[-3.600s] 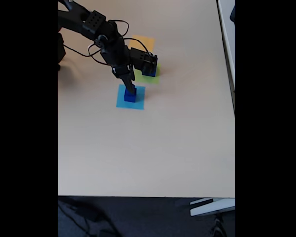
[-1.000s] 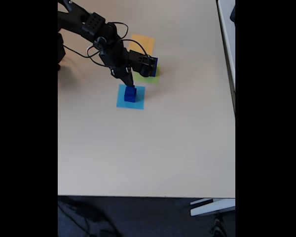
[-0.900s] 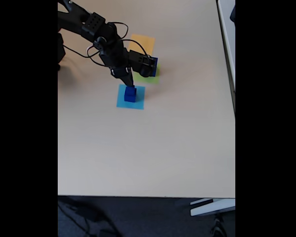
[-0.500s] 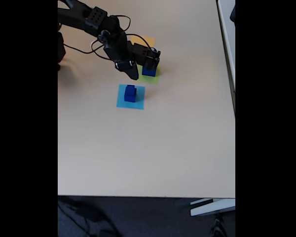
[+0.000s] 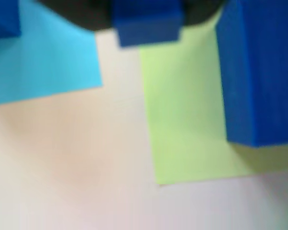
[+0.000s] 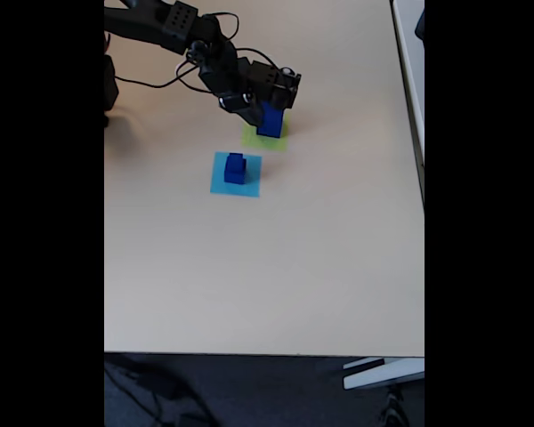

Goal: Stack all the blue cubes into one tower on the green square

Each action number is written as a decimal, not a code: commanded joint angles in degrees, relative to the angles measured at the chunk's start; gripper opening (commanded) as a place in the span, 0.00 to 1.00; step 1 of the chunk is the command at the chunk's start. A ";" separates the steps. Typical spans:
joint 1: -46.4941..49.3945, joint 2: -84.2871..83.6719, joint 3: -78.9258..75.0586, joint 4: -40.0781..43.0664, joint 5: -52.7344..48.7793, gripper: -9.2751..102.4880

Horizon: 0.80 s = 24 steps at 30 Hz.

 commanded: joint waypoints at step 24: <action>-8.00 -5.89 -4.22 -3.25 8.79 0.08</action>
